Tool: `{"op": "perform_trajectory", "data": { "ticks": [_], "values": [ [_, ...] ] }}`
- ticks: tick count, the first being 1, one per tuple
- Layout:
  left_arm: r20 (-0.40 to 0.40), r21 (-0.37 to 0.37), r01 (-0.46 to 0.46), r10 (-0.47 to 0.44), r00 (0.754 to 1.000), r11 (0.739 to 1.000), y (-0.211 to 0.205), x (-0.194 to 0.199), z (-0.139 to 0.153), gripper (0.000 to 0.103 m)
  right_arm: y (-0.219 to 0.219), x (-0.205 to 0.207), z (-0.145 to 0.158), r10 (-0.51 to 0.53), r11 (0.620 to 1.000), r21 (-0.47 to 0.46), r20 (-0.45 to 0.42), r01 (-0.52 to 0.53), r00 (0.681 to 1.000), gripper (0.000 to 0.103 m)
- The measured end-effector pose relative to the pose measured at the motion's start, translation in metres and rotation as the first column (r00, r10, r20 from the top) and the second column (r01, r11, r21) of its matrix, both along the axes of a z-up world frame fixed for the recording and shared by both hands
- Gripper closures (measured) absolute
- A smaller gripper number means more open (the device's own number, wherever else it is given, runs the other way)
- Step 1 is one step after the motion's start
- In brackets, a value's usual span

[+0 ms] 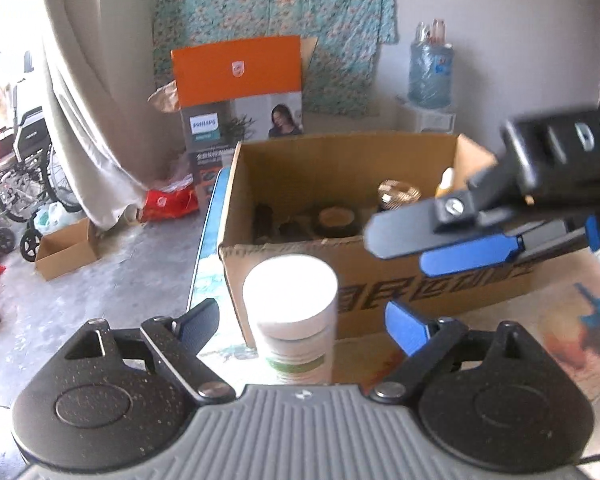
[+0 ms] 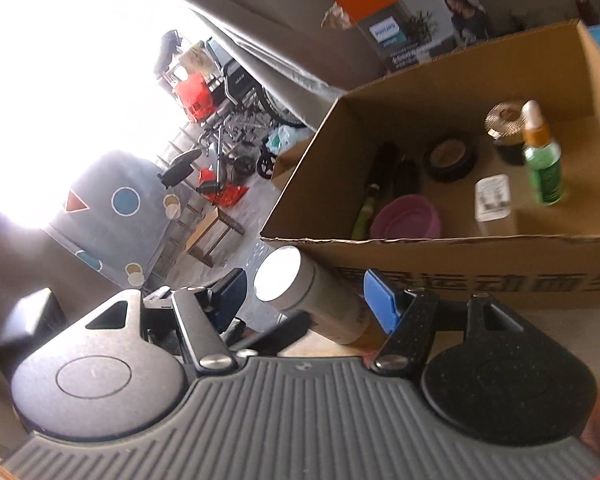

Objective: Organize rigid objects
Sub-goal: 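Grasp the white-lidded supplement jar with the right gripper, then lift the supplement jar with the right gripper and carry it over the box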

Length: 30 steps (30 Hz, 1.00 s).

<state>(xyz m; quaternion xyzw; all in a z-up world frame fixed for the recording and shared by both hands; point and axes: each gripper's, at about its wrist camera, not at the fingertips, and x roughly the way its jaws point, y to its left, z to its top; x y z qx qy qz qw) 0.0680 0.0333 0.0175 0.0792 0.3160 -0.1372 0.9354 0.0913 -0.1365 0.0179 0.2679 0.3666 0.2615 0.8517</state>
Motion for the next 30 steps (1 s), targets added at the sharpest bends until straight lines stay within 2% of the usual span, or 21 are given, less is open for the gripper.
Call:
{"op": "perform_trajectory", "data": {
  "ticks": [7, 10, 11, 14, 20, 25, 30],
  "values": [
    [-0.054, -0.014, -0.021, 0.02, 0.998, 1.0, 0.005, 0.024, -0.022, 0.026, 0.033, 0.03, -0.018, 0.023, 1.0, 0.008, -0.056, -0.023, 0.998, 0.039],
    [-0.075, -0.028, -0.02, 0.018, 0.997, 0.999, 0.008, 0.028, -0.026, 0.036, 0.044, 0.039, -0.023, 0.031, 1.0, 0.008, -0.067, -0.031, 0.997, 0.041],
    [-0.079, -0.032, -0.02, 0.017, 0.997, 0.999, 0.009, 0.029, -0.028, 0.041, 0.045, 0.04, -0.024, 0.032, 0.999, 0.008, -0.07, -0.032, 0.997, 0.043],
    [-0.1, -0.052, -0.024, 0.018, 0.995, 0.998, 0.011, 0.029, -0.03, 0.049, 0.052, 0.047, -0.029, 0.037, 0.999, 0.005, -0.081, -0.037, 0.996, 0.05],
    [-0.106, -0.05, -0.039, 0.033, 0.994, 0.998, 0.012, 0.024, -0.029, 0.049, 0.054, 0.049, -0.033, 0.05, 0.998, 0.032, -0.087, -0.048, 0.995, 0.061],
    [-0.089, -0.039, -0.047, 0.044, 0.995, 0.998, 0.013, 0.014, -0.021, 0.049, 0.057, 0.044, -0.029, 0.062, 0.998, 0.029, -0.067, -0.06, 0.996, 0.061],
    [-0.042, -0.01, -0.051, 0.05, 0.998, 0.999, 0.011, -0.004, 0.0, 0.049, 0.056, 0.03, -0.016, 0.084, 0.995, 0.052, -0.029, -0.082, 0.996, 0.061]
  ]
}}
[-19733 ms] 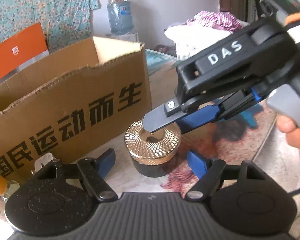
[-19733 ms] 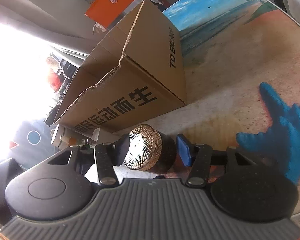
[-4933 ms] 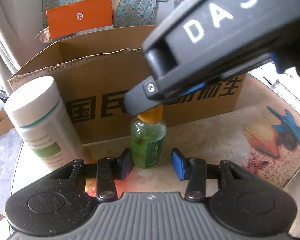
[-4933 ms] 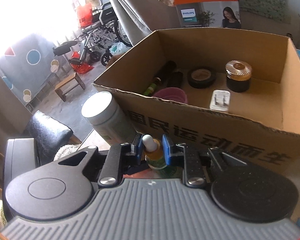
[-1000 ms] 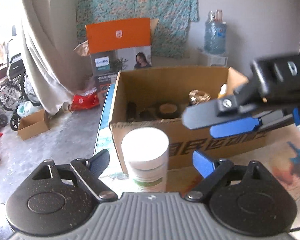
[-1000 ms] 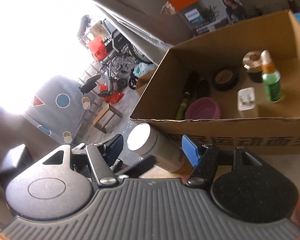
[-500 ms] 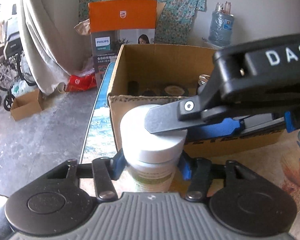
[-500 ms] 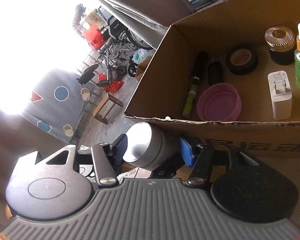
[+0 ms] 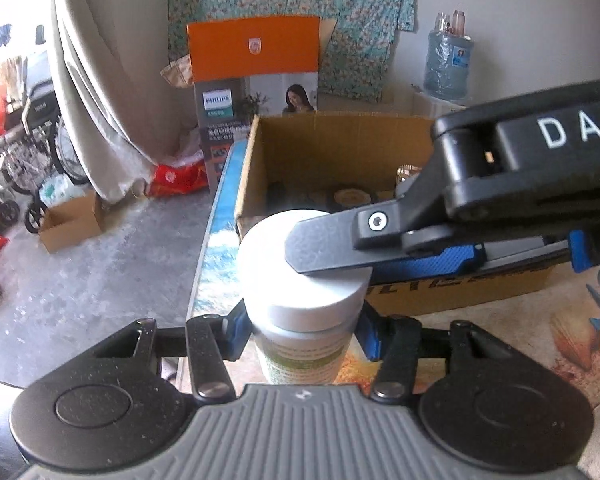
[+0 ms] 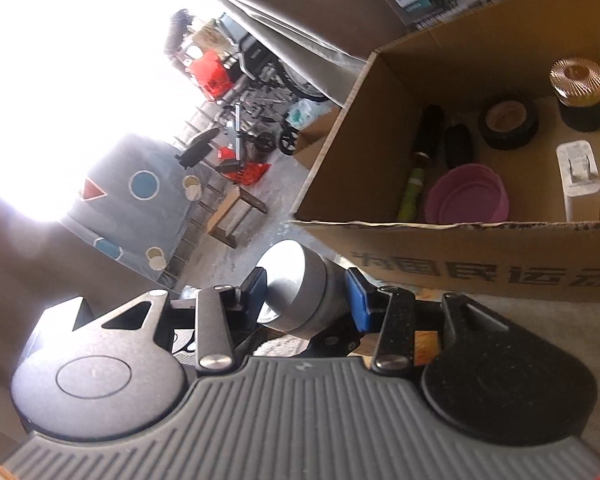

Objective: Organize rigid objects
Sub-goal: 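Lift the supplement jar with the right gripper and carry it over the box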

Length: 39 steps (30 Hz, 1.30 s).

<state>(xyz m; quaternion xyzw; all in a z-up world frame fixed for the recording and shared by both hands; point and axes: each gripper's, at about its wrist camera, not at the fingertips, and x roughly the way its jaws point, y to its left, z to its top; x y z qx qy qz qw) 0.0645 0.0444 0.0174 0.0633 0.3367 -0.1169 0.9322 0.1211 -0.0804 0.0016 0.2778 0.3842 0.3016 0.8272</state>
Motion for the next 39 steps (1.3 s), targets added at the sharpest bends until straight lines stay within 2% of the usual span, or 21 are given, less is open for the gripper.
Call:
{"op": "perform_trajectory", "data": {
  "ticks": [7, 13, 19, 23, 27, 31, 36, 39],
  "values": [
    [0.117, 0.042, -0.002, -0.003, 0.993, 0.999, -0.018, -0.019, 0.044, 0.049, -0.011, -0.028, 0.04, 0.012, 0.999, 0.042, 0.128, -0.018, 0.992, 0.061],
    [0.197, 0.055, 0.065, -0.074, 0.978, 0.996, -0.055, -0.012, 0.081, 0.049, -0.045, -0.047, 0.083, -0.034, 0.998, 0.059, 0.254, 0.02, 0.967, 0.06],
    [0.209, 0.014, 0.201, -0.199, 0.957, 0.98, -0.11, 0.016, 0.102, 0.049, -0.102, -0.05, 0.122, -0.113, 0.993, 0.013, 0.32, 0.114, 0.941, 0.058],
    [0.159, -0.027, 0.292, -0.284, 0.946, 0.956, -0.149, 0.041, 0.099, 0.049, -0.147, -0.041, 0.136, -0.176, 0.98, -0.029, 0.314, 0.194, 0.933, 0.058],
    [0.077, -0.032, 0.35, -0.346, 0.935, 0.936, -0.181, 0.066, 0.078, 0.049, -0.195, -0.027, 0.128, -0.243, 0.962, -0.054, 0.262, 0.266, 0.934, 0.058],
    [-0.016, -0.039, 0.379, -0.38, 0.925, 0.925, -0.202, 0.084, 0.051, 0.049, -0.232, -0.013, 0.097, -0.291, 0.952, -0.047, 0.177, 0.304, 0.94, 0.058],
    [-0.113, -0.059, 0.384, -0.389, 0.914, 0.921, -0.21, 0.1, 0.02, 0.049, -0.255, -0.003, 0.054, -0.307, 0.949, -0.042, 0.082, 0.311, 0.948, 0.058],
    [-0.153, -0.064, 0.377, -0.382, 0.911, 0.924, -0.21, 0.104, 0.006, 0.049, -0.251, -0.002, 0.034, -0.305, 0.95, -0.052, 0.048, 0.307, 0.951, 0.058]
  ]
}}
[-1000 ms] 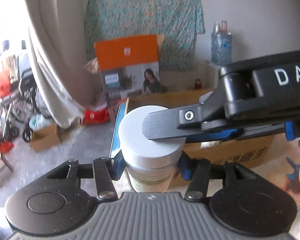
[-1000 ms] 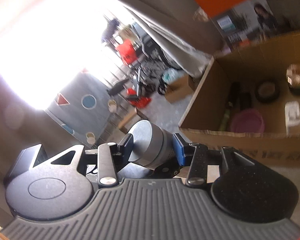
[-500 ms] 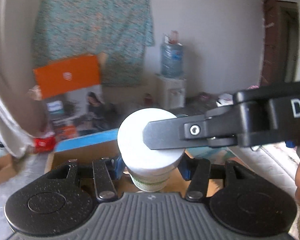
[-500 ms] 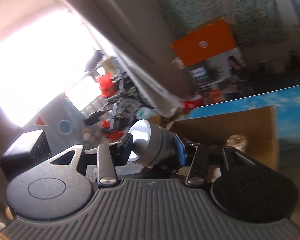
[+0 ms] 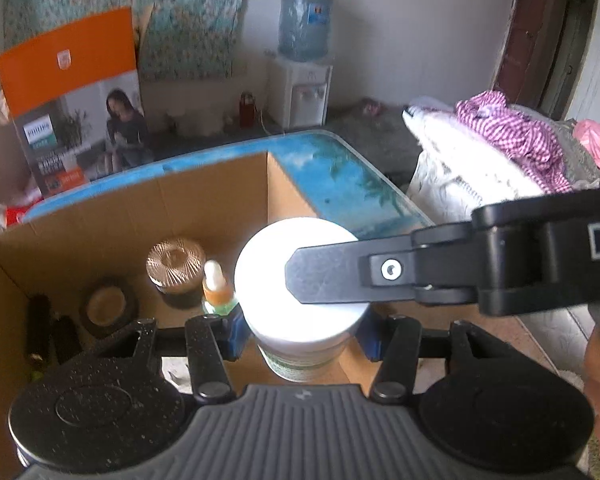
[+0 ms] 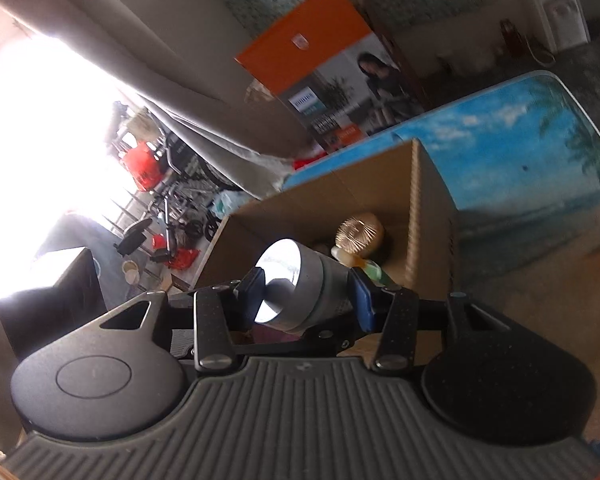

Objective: Organize rigid objects
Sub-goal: 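Lift the supplement jar with the right gripper and carry it over the box, then lower the jar into the box and open the right gripper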

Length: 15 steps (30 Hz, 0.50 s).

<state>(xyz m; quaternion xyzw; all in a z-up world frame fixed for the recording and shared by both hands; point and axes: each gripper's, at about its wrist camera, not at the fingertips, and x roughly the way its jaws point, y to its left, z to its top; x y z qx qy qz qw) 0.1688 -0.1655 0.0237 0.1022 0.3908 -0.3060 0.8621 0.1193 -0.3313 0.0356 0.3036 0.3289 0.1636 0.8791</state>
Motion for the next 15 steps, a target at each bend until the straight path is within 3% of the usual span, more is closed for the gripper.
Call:
{"op": "perform_trajectory", "data": {
  "ticks": [6, 15],
  "values": [
    [-0.03, 0.024, 0.0, 0.0, 1.0, 1.0, -0.004, 0.003, -0.015, 0.049, 0.017, 0.016, -0.02, 0.004, 1.0, -0.027, -0.034, -0.005, 0.999, 0.058],
    [-0.023, 0.043, -0.026, 0.027, 0.999, 0.999, -0.007, 0.01, -0.023, 0.044, 0.023, 0.026, -0.026, 0.013, 0.998, -0.068, -0.028, -0.015, 1.0, 0.058]
  ]
}}
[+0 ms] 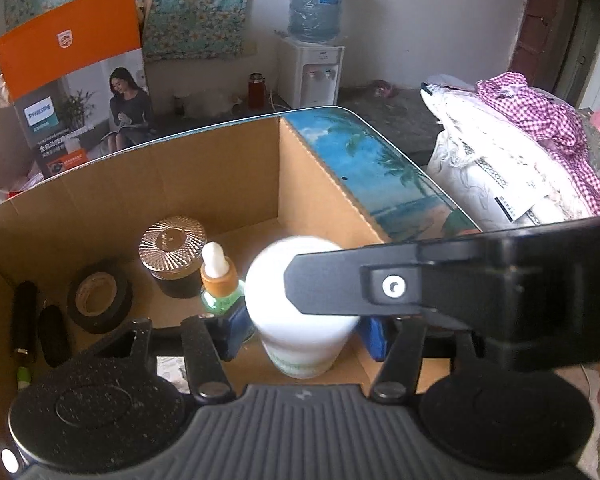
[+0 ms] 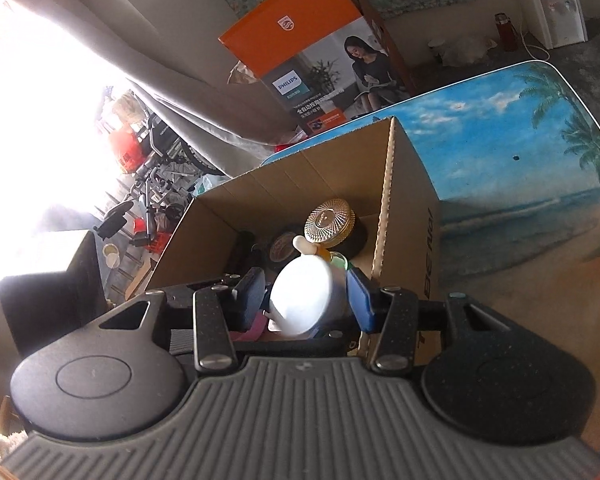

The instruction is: Organize rigid objects

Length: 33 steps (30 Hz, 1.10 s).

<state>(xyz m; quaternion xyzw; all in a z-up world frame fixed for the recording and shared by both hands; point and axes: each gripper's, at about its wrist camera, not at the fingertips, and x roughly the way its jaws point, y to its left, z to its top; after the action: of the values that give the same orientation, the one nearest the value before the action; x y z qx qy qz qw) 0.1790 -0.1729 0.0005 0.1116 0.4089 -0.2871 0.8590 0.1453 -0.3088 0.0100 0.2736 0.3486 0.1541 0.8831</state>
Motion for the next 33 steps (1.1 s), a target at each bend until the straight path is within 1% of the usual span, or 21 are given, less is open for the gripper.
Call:
{"op": "perform_trajectory", "data": {
  "ticks": [4, 5, 6, 8, 12, 16, 21, 22, 25, 27, 29, 32, 33],
  "values": [
    [0.012, 0.008, 0.001, -0.001, 1.0, 1.0, -0.001, -0.003, 0.001, 0.041, 0.001, -0.002, 0.001, -0.002, 1.0, -0.007, 0.007, 0.002, 1.0, 0.057],
    [0.019, 0.01, 0.001, -0.001, 1.0, 1.0, 0.0, -0.004, 0.002, 0.038, 0.002, -0.002, 0.001, -0.004, 1.0, -0.006, 0.009, 0.004, 1.0, 0.057],
    [0.026, 0.008, 0.002, -0.003, 1.0, 1.0, 0.0, -0.005, 0.003, 0.033, 0.001, -0.003, 0.002, -0.006, 1.0, -0.004, 0.011, 0.006, 1.0, 0.056],
    [0.041, 0.0, 0.007, -0.007, 0.999, 1.0, 0.001, -0.007, 0.005, 0.029, 0.0, -0.003, 0.003, -0.011, 1.0, 0.002, 0.014, 0.011, 1.0, 0.056],
    [0.068, 0.012, 0.02, -0.021, 0.997, 1.0, -0.002, -0.012, 0.007, 0.028, 0.001, -0.007, 0.004, -0.022, 1.0, 0.005, 0.028, 0.021, 0.999, 0.053],
    [0.074, 0.012, 0.022, -0.023, 0.997, 1.0, -0.002, -0.015, 0.011, 0.026, -0.001, -0.012, 0.007, -0.03, 0.999, 0.025, 0.042, 0.029, 0.999, 0.052],
    [0.101, 0.015, 0.022, -0.023, 0.995, 1.0, 0.006, -0.026, 0.021, 0.014, -0.004, -0.02, 0.012, -0.045, 0.998, 0.043, 0.065, 0.042, 0.997, 0.048],
    [0.107, 0.015, 0.022, -0.024, 0.994, 1.0, 0.008, -0.029, 0.024, 0.013, -0.005, -0.023, 0.014, -0.049, 0.998, 0.047, 0.071, 0.046, 0.996, 0.047],
    [0.134, 0.007, 0.017, -0.017, 0.991, 1.0, 0.02, -0.042, 0.035, 0.01, -0.006, -0.032, 0.021, -0.064, 0.997, 0.051, 0.097, 0.059, 0.993, 0.038],
    [0.157, -0.001, 0.005, -0.005, 0.988, 1.0, 0.029, -0.051, 0.044, 0.009, -0.004, -0.041, 0.03, -0.077, 0.996, 0.047, 0.123, 0.072, 0.989, 0.03],
    [0.186, -0.022, -0.007, 0.011, 0.982, 1.0, 0.041, -0.062, 0.055, 0.007, -0.001, -0.051, 0.037, -0.089, 0.996, 0.04, 0.153, 0.083, 0.984, 0.023],
    [0.231, -0.056, -0.033, 0.045, 0.972, 0.998, 0.059, -0.076, 0.071, 0.002, 0.005, -0.066, 0.049, -0.1, 0.995, 0.026, 0.193, 0.097, 0.976, 0.018],
    [0.244, -0.067, -0.046, 0.061, 0.968, 0.997, 0.065, -0.081, 0.076, 0.0, 0.007, -0.071, 0.053, -0.104, 0.995, 0.021, 0.206, 0.102, 0.973, 0.014]
  ]
}}
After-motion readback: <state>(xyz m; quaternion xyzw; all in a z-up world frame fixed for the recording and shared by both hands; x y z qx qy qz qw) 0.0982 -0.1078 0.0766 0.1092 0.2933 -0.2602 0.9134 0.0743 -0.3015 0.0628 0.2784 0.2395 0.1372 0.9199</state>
